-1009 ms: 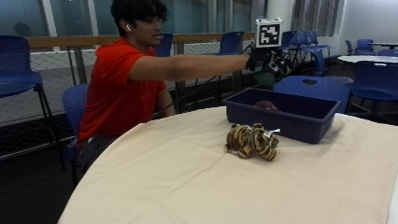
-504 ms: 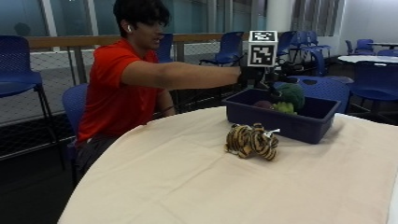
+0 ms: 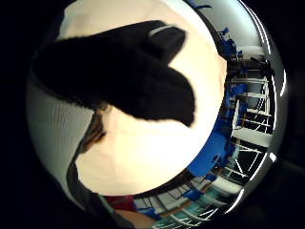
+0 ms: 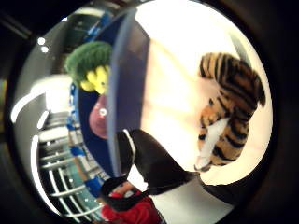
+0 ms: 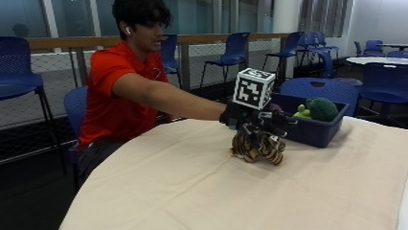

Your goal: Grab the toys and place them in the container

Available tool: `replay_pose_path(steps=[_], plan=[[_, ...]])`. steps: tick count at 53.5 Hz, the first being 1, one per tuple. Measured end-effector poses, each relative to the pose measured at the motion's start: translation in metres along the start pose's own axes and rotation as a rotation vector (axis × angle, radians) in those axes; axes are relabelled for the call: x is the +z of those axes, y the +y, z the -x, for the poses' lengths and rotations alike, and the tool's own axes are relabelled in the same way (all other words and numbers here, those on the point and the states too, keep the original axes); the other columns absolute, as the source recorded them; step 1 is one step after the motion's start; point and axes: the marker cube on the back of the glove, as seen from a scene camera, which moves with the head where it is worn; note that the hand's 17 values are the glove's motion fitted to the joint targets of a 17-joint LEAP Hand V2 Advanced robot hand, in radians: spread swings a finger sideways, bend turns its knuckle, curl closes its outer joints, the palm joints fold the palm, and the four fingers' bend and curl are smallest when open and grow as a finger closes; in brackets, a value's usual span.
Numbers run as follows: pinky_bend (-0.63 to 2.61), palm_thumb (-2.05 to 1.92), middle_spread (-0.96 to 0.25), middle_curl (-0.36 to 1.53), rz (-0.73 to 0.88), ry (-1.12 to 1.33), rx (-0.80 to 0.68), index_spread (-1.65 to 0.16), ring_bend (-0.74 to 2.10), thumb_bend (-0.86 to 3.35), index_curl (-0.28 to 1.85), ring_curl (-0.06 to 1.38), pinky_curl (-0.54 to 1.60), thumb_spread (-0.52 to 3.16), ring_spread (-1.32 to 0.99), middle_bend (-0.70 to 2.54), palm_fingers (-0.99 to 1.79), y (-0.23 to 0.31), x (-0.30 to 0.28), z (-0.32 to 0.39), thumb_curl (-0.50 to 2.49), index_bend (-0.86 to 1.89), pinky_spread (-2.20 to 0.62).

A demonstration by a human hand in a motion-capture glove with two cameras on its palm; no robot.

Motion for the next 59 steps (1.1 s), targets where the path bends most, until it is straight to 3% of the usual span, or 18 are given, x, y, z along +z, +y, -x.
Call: replay_pose_path(steps=[9,15,23,27,31,48,59], plan=[[1.45,-0.08,-0.02,0.16,0.092,-0.003,-0.003,-0.34,0.17,-0.07,0.22,0.20,0.40,0.96,0.08,0.06,-0.34,0.004,0.038,-0.004,0.24,0.06,0.12],[1.45,0.00,-0.01,0.12,0.085,-0.068,-0.012,-0.35,0.36,-0.02,0.20,0.25,0.40,1.06,0.08,0.02,-0.21,0.007,0.053,0.000,0.25,0.10,0.06],[1.21,0.22,-0.04,0.12,-0.010,0.019,-0.025,-0.39,0.65,0.12,0.27,0.31,0.32,1.30,0.01,0.16,0.24,0.014,0.058,0.012,0.32,0.32,-0.13],[1.23,0.36,-0.11,0.15,-0.072,0.056,-0.016,-0.38,0.78,0.20,0.27,0.34,0.31,1.36,-0.09,0.21,0.54,0.016,0.057,0.017,0.37,0.28,-0.27],[1.16,0.45,-0.17,0.18,-0.081,0.058,-0.021,-0.38,0.84,0.25,0.29,0.37,0.31,1.36,-0.19,0.25,0.65,0.020,0.052,0.019,0.42,0.26,-0.34],[1.03,0.63,-0.34,0.26,-0.081,-0.015,0.030,-0.39,0.81,0.24,0.42,0.40,0.34,1.07,-0.43,0.28,0.84,0.051,-0.031,-0.002,0.61,0.35,-0.44],[0.99,0.65,-0.39,0.29,-0.132,-0.041,-0.033,-0.40,0.78,0.21,0.49,0.40,0.35,0.95,-0.48,0.26,0.86,0.061,-0.097,0.048,0.70,0.35,-0.45]])
